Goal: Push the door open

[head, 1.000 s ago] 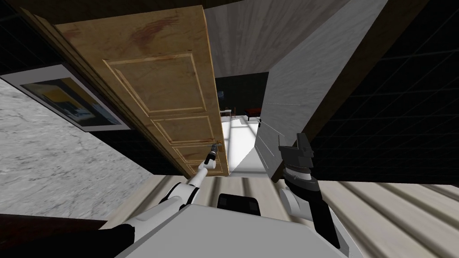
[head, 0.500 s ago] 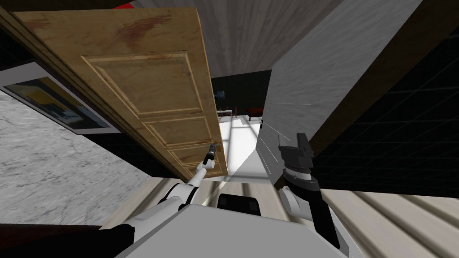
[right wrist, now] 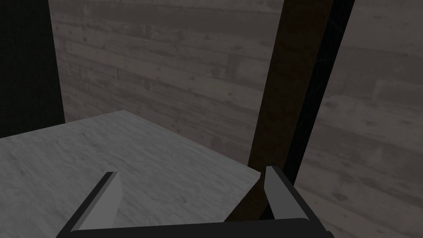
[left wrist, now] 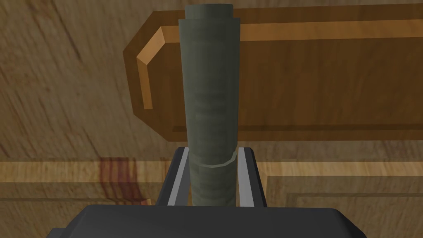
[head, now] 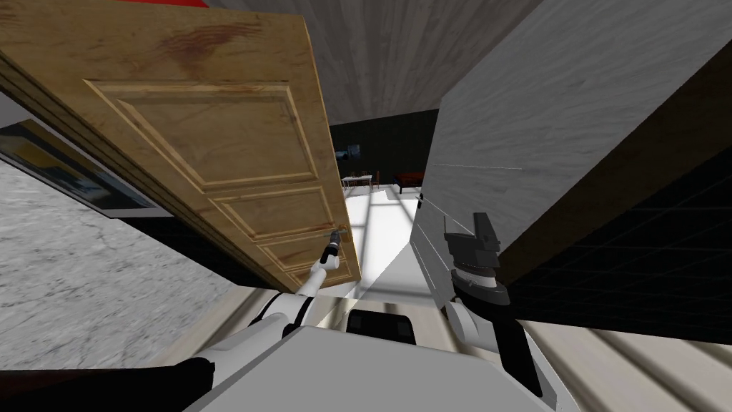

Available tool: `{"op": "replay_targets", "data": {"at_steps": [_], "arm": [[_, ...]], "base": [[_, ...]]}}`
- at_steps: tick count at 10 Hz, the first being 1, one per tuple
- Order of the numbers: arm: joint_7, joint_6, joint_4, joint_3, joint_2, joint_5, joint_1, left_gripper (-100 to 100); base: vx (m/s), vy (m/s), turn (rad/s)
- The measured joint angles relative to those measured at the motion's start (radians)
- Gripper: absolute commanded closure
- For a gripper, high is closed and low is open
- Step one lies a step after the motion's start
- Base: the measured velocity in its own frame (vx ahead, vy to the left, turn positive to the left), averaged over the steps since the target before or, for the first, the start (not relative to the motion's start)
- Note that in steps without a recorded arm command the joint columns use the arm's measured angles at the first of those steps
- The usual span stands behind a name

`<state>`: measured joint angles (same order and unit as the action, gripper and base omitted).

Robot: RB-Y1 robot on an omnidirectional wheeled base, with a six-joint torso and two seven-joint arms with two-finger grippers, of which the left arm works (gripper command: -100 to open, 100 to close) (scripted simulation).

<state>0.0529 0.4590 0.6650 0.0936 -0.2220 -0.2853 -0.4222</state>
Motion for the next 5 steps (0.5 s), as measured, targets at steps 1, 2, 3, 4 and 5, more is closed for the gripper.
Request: {"op": "replay_targets", "data": {"at_steps": [1,2,3,4,5], "arm": [[0.002,0.004,-0.011,0.009,-0.005,-0.003,-0.003,100],[0.005,0.004,-0.010,0.020,-0.010,-0.007,0.001,100],[0.011,-0.007,0.017,0.033,-0.013,-0.010,0.017,100],[0.019,-0.009,0.015,0.047,-0.015,-0.014,0.016,100],[0.019,-0.015,0.023,0.056,-0.025,-0.019,0.024,100]], "base": [[0.195,-0.061,0.045],[0.183,-0.083,0.058],[0.190,-0.097,0.081],[0.191,-0.092,0.068],[0.194,-0.084,0.120]]}}
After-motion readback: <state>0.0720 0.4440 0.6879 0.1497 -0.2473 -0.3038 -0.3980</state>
